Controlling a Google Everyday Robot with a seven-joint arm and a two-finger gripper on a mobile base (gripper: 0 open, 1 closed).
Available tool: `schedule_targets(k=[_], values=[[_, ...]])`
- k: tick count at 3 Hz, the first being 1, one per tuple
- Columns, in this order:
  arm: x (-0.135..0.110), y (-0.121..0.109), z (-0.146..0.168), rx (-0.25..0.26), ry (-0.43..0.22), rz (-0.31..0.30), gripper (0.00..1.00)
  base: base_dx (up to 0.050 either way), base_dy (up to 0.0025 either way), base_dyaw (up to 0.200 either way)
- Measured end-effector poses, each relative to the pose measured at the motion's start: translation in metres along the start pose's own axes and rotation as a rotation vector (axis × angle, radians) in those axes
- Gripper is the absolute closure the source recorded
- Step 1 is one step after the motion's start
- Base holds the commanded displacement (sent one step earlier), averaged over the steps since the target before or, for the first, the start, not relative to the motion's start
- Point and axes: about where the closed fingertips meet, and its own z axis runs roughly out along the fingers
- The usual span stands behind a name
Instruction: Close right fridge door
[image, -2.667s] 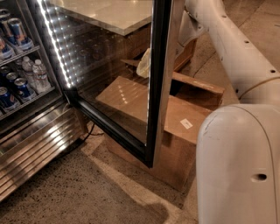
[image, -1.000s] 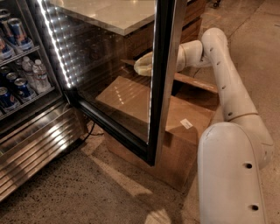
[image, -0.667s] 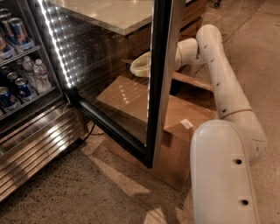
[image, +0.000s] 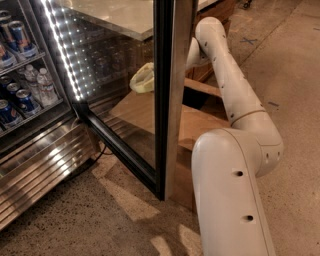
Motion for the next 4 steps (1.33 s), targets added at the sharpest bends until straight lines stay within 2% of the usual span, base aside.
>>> schedule_targets(k=[1,2,3,4], values=[[0.002,-0.008,0.018,-0.028,0.056,0.026,1.0,0.0,0.0,0.0],[0.002,-0.013,0.026,-0.039,0.085,0.04,1.0,0.0,0.0,0.0],[0.002,-0.013,0.026,-0.038,0.085,0.04,1.0,0.0,0.0,0.0],[0.0,-0.025,0.038,-0.021,0.08,0.03,1.0,0.0,0.0,0.0]])
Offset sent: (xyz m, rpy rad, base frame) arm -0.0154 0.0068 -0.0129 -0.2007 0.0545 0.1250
